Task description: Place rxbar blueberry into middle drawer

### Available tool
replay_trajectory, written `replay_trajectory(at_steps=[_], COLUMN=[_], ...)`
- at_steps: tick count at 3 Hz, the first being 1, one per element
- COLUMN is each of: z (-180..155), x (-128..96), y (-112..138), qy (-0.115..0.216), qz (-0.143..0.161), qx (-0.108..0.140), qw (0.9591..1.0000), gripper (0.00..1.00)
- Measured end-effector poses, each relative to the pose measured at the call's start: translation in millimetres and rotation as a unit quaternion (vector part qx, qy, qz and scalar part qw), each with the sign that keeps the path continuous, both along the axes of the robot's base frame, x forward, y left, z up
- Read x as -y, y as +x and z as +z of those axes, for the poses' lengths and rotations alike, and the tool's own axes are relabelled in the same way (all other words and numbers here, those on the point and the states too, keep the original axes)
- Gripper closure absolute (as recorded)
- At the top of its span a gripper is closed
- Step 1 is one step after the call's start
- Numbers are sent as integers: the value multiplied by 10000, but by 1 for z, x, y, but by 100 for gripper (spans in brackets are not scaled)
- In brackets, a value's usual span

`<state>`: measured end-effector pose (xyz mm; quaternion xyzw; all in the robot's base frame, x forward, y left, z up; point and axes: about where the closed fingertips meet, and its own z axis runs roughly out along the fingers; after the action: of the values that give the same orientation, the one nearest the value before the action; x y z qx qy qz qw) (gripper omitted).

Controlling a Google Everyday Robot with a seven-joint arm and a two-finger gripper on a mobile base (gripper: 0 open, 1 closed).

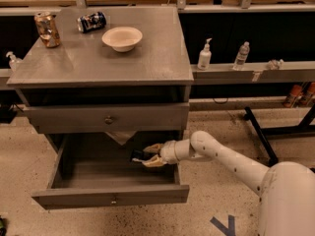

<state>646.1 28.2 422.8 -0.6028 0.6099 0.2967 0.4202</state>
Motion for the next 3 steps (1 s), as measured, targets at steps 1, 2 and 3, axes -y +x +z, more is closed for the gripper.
replay_trajectory(at_steps=[1,2,3], z=[-22,-22,-23], x=[-6,-10,-13], y=[3,1,-1], qy=[59,62,71], qz=[183,196,221], qx=[-276,-271,-286], qw=[9994,9994,9993], gripper=[70,39,8])
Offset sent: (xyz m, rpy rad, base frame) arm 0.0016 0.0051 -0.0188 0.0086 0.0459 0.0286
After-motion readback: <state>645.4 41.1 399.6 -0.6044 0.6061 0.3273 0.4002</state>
